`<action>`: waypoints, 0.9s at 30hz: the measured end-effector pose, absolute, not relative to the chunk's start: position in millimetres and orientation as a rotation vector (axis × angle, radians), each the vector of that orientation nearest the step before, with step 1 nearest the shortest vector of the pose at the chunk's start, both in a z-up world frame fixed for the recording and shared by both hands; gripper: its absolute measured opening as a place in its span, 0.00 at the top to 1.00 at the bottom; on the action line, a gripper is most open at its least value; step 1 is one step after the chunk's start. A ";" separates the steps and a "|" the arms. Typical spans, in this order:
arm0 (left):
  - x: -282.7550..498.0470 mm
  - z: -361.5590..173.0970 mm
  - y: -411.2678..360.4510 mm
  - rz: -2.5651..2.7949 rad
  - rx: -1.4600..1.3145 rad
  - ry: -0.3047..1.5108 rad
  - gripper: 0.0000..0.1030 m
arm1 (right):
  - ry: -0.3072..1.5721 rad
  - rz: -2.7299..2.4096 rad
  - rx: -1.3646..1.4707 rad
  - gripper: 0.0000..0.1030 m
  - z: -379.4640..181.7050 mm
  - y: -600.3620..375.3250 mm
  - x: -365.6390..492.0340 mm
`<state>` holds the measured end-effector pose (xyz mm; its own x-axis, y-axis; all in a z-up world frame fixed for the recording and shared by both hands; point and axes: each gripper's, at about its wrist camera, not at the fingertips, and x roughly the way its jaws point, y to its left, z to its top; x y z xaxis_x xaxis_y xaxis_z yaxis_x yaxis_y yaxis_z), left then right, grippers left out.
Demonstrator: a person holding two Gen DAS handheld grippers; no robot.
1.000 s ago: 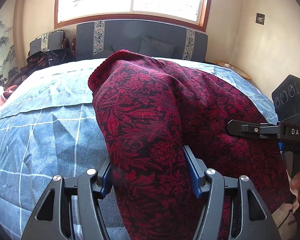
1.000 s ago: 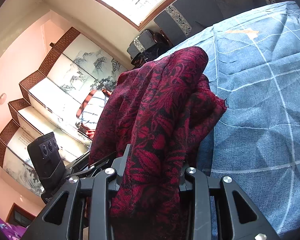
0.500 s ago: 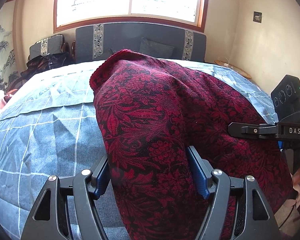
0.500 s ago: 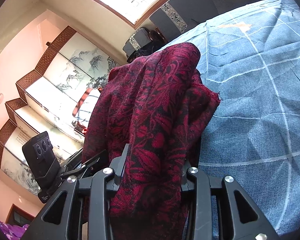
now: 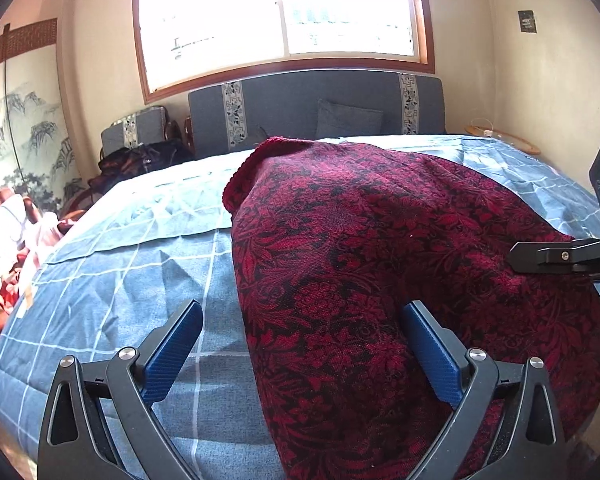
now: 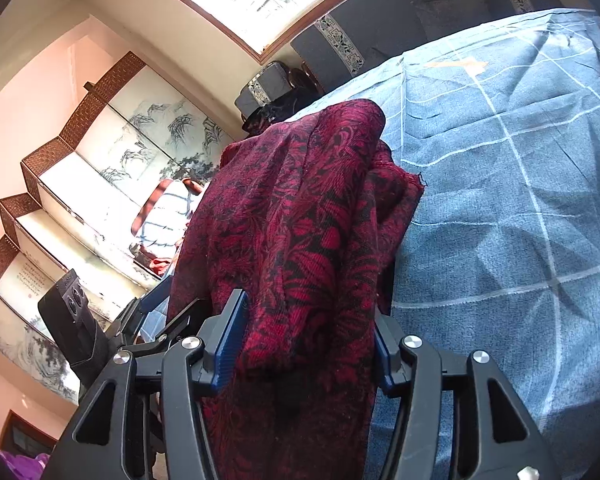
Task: Fold small clothes
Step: 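Open both grippers and lift them away from the folded sweater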
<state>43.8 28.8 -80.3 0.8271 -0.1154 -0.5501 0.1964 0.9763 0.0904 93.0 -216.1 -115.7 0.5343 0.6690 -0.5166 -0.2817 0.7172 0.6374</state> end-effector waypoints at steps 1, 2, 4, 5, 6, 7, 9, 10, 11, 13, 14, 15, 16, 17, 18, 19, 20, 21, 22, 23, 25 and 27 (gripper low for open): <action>41.3 -79.6 27.0 -0.157 0.157 0.564 0.03 | 0.820 0.588 0.518 0.48 -114.5 -216.9 89.1; 39.5 -79.0 25.5 -0.148 0.168 0.556 0.03 | 0.811 0.579 0.513 0.47 -113.8 -218.1 85.0; 33.7 -77.5 20.5 -0.135 0.188 0.545 0.03 | 0.796 0.553 0.498 0.45 -111.3 -219.3 77.1; 31.9 -76.5 19.5 -0.131 0.195 0.541 0.03 | 0.790 0.536 0.486 0.45 -110.1 -219.2 72.2; 29.8 -76.4 18.4 -0.128 0.200 0.537 0.03 | 0.783 0.519 0.474 0.44 -108.5 -218.6 67.7; 28.2 -76.4 17.3 -0.127 0.203 0.536 0.03 | 0.775 0.502 0.460 0.43 -106.7 -218.0 62.4; 25.4 -76.7 14.3 -0.128 0.205 0.538 0.03 | 0.749 0.458 0.416 0.41 -102.9 -216.1 49.5; 23.8 -76.5 13.5 -0.126 0.204 0.537 0.03 | 0.736 0.433 0.389 0.38 -99.7 -212.7 43.1; 21.2 -75.9 12.3 -0.122 0.204 0.534 0.03 | 0.724 0.410 0.362 0.36 -96.7 -209.7 37.1; 17.9 -74.1 10.8 -0.125 0.199 0.530 0.03 | 0.694 0.373 0.316 0.31 -90.7 -204.9 25.7; 15.7 -72.9 10.2 -0.125 0.194 0.526 0.03 | 0.673 0.354 0.291 0.28 -87.3 -202.1 19.4; 13.9 -71.3 9.9 -0.123 0.188 0.521 0.03 | 0.653 0.334 0.266 0.22 -83.8 -198.6 13.6; 11.6 -69.5 9.7 -0.119 0.181 0.516 0.02 | 0.635 0.318 0.246 0.17 -81.2 -198.6 9.1; 8.7 -67.7 8.9 -0.114 0.175 0.510 0.00 | 0.619 0.309 0.233 0.15 -78.3 -196.2 3.4; 6.0 -65.3 9.2 -0.108 0.166 0.502 0.00 | 0.603 0.306 0.227 0.14 -75.8 -194.6 -2.0; 3.1 -62.7 9.8 -0.100 0.158 0.493 0.00 | 0.588 0.304 0.224 0.12 -73.7 -193.8 -7.6; 0.9 -60.1 10.3 -0.088 0.153 0.484 0.00 | 0.574 0.303 0.222 0.12 -70.9 -194.1 -11.0; -0.8 -57.6 10.6 -0.070 0.152 0.480 0.00 | 0.561 0.304 0.216 0.11 -68.2 -193.0 -13.8; -2.4 -55.4 11.2 -0.046 0.153 0.479 0.00 | 0.553 0.307 0.211 0.10 -66.6 -192.2 -16.5; -4.4 -53.1 12.2 -0.024 0.155 0.477 0.00 | 0.549 0.313 0.206 0.10 -65.1 -190.6 -18.2; -8.4 -47.8 14.6 0.003 0.148 0.454 0.00 | 0.548 0.314 0.201 0.09 -64.2 -188.3 -22.4; -16.4 -41.3 17.5 0.006 0.136 0.410 0.00 | 0.551 0.322 0.203 0.09 -63.7 -186.9 -21.2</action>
<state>-16.4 17.5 -41.3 0.9171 0.0338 -0.3973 0.0212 0.9909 0.1332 -21.2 -186.9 -63.7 0.8041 0.3524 -0.4788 -0.2447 0.9302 0.2737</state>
